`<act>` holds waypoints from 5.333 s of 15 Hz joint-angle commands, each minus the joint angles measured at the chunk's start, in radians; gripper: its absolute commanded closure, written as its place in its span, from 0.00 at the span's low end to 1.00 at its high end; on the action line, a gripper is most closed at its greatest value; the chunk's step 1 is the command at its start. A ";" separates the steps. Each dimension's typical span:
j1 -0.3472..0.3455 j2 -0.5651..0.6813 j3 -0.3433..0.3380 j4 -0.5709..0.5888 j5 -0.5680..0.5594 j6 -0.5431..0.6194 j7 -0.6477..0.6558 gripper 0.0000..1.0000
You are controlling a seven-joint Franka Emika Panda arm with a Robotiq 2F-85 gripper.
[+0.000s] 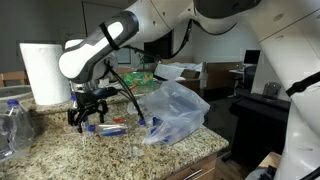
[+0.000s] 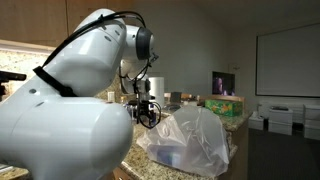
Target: Put two of the bottles on the counter in the plastic bag
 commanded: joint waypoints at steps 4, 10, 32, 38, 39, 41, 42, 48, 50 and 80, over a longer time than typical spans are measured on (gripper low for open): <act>0.054 -0.036 -0.072 -0.058 -0.097 0.096 -0.022 0.00; 0.034 -0.036 -0.104 -0.080 -0.140 0.083 -0.047 0.00; -0.013 -0.112 -0.081 -0.168 -0.155 -0.038 -0.301 0.64; -0.045 -0.190 -0.075 -0.190 -0.166 -0.176 -0.398 0.64; -0.049 -0.206 -0.075 -0.201 -0.171 -0.193 -0.409 0.64; -0.060 -0.234 -0.076 -0.224 -0.177 -0.226 -0.420 0.64; -0.064 -0.246 -0.075 -0.235 -0.177 -0.240 -0.421 0.64; -0.079 -0.297 -0.070 -0.301 -0.195 -0.245 -0.399 0.64; -0.079 -0.306 -0.070 -0.313 -0.201 -0.240 -0.393 0.64; -0.054 -0.245 0.016 -0.312 -0.568 -0.643 -0.702 0.64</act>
